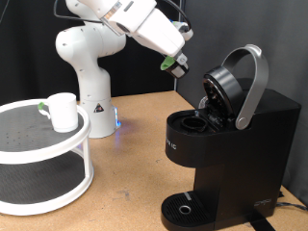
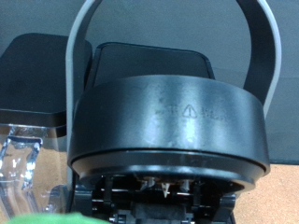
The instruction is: Make a cup of coffee with the keurig machine
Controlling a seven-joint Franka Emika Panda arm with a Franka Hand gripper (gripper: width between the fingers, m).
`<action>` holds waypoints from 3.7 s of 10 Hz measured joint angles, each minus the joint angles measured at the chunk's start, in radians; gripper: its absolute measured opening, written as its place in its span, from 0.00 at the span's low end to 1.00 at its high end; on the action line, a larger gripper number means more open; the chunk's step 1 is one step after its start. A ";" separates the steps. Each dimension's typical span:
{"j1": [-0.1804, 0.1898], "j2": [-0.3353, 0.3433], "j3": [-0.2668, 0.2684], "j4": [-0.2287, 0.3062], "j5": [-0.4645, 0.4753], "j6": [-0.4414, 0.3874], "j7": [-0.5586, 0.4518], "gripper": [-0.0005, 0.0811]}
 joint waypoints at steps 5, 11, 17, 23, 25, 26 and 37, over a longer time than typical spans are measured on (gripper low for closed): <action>0.001 0.062 0.024 -0.017 -0.029 0.063 -0.008 0.59; 0.003 0.153 0.051 -0.017 0.019 0.161 -0.081 0.59; 0.006 0.214 0.083 -0.010 0.055 0.183 -0.106 0.59; 0.006 0.253 0.110 0.000 0.050 0.182 -0.079 0.59; 0.006 0.257 0.111 0.003 0.050 0.182 -0.077 0.59; 0.006 0.262 0.114 0.002 0.050 0.182 -0.077 0.64; 0.004 0.235 0.116 -0.017 0.075 0.127 -0.125 0.99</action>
